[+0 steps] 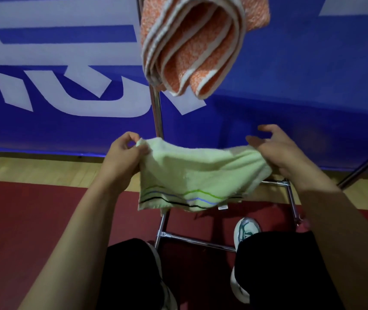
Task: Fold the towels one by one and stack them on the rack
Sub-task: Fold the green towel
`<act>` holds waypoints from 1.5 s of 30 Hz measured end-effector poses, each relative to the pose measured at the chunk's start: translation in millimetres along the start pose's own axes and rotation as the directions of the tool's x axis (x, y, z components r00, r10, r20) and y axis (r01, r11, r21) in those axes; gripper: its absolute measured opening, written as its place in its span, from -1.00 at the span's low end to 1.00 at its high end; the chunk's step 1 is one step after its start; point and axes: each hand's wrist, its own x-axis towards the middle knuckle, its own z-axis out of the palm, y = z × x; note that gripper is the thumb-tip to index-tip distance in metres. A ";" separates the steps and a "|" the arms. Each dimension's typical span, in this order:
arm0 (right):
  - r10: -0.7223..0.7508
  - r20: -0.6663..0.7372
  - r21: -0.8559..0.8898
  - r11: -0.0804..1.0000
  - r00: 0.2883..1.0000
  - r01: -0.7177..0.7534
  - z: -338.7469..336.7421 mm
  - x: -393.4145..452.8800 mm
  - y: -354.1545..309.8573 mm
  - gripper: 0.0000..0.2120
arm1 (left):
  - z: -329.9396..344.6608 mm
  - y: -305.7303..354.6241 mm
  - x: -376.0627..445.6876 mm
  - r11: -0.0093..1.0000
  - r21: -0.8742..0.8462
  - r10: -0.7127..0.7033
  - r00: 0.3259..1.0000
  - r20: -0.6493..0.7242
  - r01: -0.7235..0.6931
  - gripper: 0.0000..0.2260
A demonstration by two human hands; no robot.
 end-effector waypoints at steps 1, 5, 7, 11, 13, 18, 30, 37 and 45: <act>-0.010 0.004 0.093 0.996 1.000 0.009 -0.3 -1.4 -2.4 -0.55 | 0.0 2.8 -0.3 0.994 -0.103 -0.033 0.999 0.017 0.035 -0.82; 0.067 0.112 0.492 0.863 0.991 -0.114 -2.2 -5.6 -12.4 -0.69 | -2.0 13.8 -3.3 0.911 -0.367 -0.135 0.977 0.165 0.188 -0.53; 0.047 0.172 0.563 0.815 0.984 -0.137 -5.5 -6.6 -12.8 -0.64 | -4.3 16.1 -6.6 0.882 -0.390 -0.144 0.938 0.315 0.266 -0.50; -0.094 0.043 0.711 0.702 0.995 0.035 -14.2 -10.5 -19.2 -0.57 | -3.6 16.8 -6.9 0.887 -0.366 -0.134 0.914 0.382 0.283 -0.72; -0.112 -0.027 0.747 0.658 0.993 0.095 -15.7 -9.5 -20.2 -0.68 | -3.0 10.5 -4.9 0.996 -0.072 -0.038 0.977 0.212 0.055 -0.78; -0.014 -0.109 0.637 0.767 0.994 0.080 -13.0 -5.4 -13.9 -0.77 | -2.2 -7.9 -5.7 0.822 0.508 0.120 0.951 0.286 -0.256 -0.50; -0.190 -0.145 0.139 0.968 0.971 0.210 -12.1 2.3 -4.0 -0.75 | -13.5 -7.9 6.5 0.829 0.462 0.384 0.921 -0.063 -0.314 -0.70; -0.267 -0.005 -0.204 0.944 0.964 0.260 -9.1 5.1 3.1 -0.70 | -26.7 -12.3 12.2 0.719 0.636 0.430 0.898 -0.090 -0.280 -0.81; -0.287 0.043 -0.507 0.819 0.957 0.269 -10.5 10.0 9.5 -0.79 | -40.7 -13.5 11.2 0.763 0.590 0.415 0.900 -0.134 -0.264 -0.85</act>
